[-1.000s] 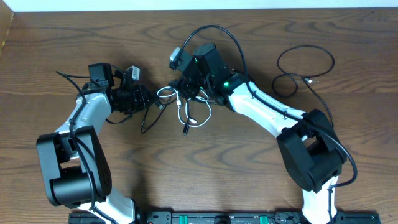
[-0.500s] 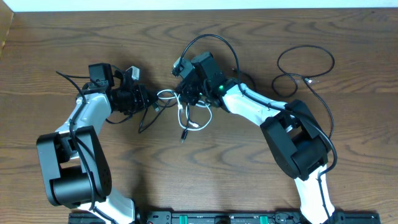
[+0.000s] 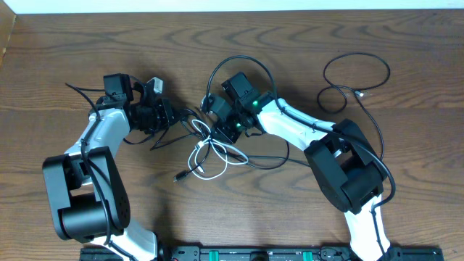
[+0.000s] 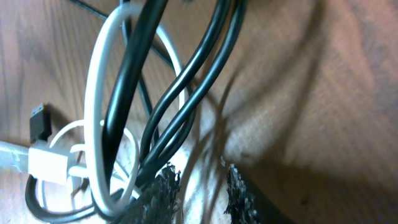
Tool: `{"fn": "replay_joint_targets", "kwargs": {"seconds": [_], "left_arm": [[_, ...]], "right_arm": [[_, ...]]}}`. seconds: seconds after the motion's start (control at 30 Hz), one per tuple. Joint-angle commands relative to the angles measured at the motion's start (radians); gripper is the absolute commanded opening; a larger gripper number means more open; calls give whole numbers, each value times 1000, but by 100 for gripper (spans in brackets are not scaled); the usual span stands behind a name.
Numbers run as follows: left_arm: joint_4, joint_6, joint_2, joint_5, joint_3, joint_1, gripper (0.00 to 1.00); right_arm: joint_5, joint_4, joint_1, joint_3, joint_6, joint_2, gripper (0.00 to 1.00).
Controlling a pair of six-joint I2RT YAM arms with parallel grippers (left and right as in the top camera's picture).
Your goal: Untangle cables
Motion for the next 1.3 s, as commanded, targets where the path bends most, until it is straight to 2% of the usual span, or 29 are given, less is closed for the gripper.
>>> {"fn": "replay_joint_targets", "kwargs": {"seconds": [0.0,0.27,0.5,0.63,0.73,0.9,1.27], "left_arm": [[6,-2,13,-6,4,5,8],[6,-2,13,-5,4,5,7],[6,-2,13,-6,4,5,7],[6,-2,13,-5,4,5,7],[5,-2,13,-5,4,5,8],[5,-2,13,-5,4,5,8],[5,-2,13,-5,4,5,7]], "right_arm": [[-46,-31,4,8,-38,-46,27],[-46,-58,-16,8,-89,-123,37],[-46,-122,-16,8,-141,-127,41],[-45,-151,-16,8,-161,-127,47],[32,-172,-16,8,-204,-125,47],[183,-143,-16,8,-204,-121,49],[177,-139,-14,-6,-93,-121,49]]}}
